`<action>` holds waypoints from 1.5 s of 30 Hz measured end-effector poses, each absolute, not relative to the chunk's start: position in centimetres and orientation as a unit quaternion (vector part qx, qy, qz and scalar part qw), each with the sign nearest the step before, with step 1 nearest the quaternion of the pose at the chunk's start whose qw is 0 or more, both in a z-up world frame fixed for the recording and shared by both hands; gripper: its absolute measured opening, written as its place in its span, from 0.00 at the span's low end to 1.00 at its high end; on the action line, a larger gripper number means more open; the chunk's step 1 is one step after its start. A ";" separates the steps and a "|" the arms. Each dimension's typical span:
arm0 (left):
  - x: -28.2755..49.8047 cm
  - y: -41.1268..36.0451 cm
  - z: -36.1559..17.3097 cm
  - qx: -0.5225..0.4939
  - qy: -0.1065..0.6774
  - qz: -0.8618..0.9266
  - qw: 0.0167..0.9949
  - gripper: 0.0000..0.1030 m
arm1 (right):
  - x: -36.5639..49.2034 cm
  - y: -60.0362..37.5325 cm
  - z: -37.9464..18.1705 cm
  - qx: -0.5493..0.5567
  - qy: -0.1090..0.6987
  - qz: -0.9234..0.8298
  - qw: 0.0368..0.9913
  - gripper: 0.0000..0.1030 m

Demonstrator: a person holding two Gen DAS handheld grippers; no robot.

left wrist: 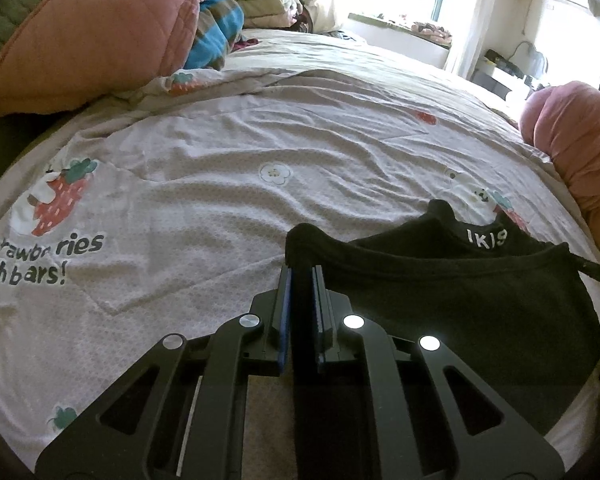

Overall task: Fold small clothes
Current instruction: 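Lower the held hem onto the shirt near the IKISS collar with both tools, then open both tools and release the folded hem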

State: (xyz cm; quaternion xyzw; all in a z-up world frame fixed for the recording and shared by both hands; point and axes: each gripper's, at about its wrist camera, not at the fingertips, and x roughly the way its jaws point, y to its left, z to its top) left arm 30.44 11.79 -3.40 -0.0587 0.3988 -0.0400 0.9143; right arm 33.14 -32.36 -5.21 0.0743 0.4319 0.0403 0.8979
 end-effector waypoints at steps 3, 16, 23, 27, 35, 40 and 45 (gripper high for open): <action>30.2 11.7 -2.8 -0.053 0.388 -0.036 0.920 0.04 | 32.8 -32.4 -4.8 0.077 0.418 0.044 0.904 0.06; 30.4 10.9 -4.4 -0.021 0.398 -0.016 0.917 0.04 | 32.5 -33.5 -5.6 0.081 0.394 0.008 0.915 0.06; 30.3 10.7 -5.0 -0.015 0.409 -0.015 0.912 0.08 | 32.0 -32.8 -5.8 0.049 0.389 -0.010 0.920 0.07; 30.0 10.5 -4.9 -0.020 0.410 -0.015 0.912 0.09 | 31.5 -32.4 -5.6 0.041 0.385 -0.018 0.922 0.08; 29.1 10.2 -4.3 -0.017 0.407 -0.012 0.913 0.27 | 30.7 -33.3 -5.2 0.071 0.397 -0.012 0.915 0.34; 28.3 10.1 -3.8 -0.015 0.403 -0.007 0.915 0.33 | 29.3 -33.2 -4.5 0.075 0.398 0.000 0.914 0.44; 27.2 9.9 -2.9 -0.009 0.398 -0.004 0.918 0.44 | 27.2 -32.6 -3.4 0.074 0.393 0.027 0.916 0.54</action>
